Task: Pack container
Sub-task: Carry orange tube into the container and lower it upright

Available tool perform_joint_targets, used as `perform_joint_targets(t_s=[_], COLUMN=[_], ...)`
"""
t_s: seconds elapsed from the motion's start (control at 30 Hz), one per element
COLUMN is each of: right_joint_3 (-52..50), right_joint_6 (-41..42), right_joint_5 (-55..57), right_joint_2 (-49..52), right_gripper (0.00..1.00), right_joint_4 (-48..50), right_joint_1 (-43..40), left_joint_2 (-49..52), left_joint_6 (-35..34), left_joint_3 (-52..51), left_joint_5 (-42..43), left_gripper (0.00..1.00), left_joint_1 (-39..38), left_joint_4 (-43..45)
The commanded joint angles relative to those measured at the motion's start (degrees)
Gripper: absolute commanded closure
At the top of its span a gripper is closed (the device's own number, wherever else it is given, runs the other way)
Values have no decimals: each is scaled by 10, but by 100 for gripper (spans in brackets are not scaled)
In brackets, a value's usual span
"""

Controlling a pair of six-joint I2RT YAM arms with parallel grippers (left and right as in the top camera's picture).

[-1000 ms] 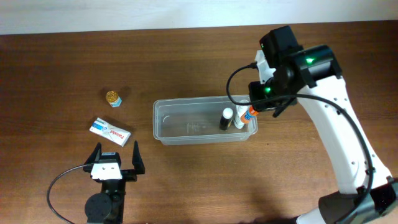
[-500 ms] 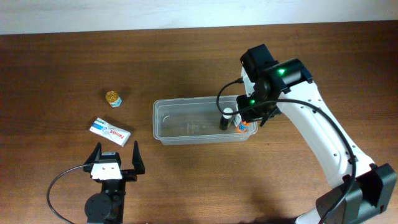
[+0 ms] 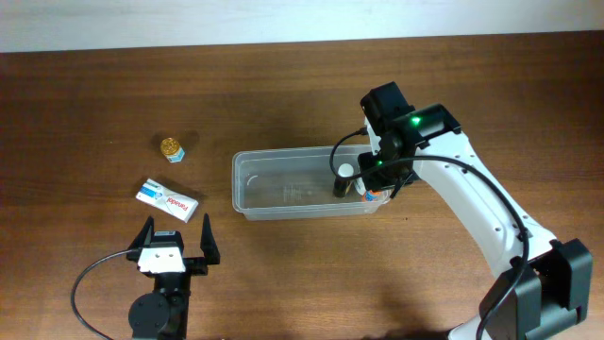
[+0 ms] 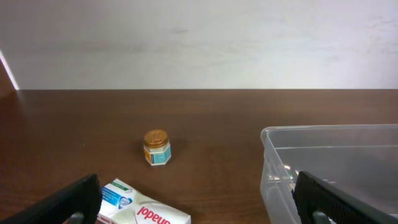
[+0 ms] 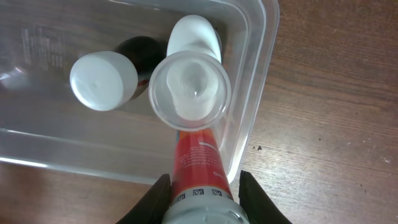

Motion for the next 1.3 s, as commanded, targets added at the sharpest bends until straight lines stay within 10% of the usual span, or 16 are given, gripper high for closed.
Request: perform_joint_targets(t_s=[0.0, 1.27], right_joint_3=[-5, -32], right_joint_6=[17, 47], right_joint_5=[31, 26], right_joint_2=[2, 3], right_gripper=[73, 73], right_joint_4=[5, 43], right_joint_1=[6, 13], left_joint_2=[0, 0], left_joint_6=[11, 11], left_joint_3=[0, 0], left_joint_5=[0, 0], left_gripper=[1, 1], left_joint_1=[3, 3], left_joint_4=[-3, -3])
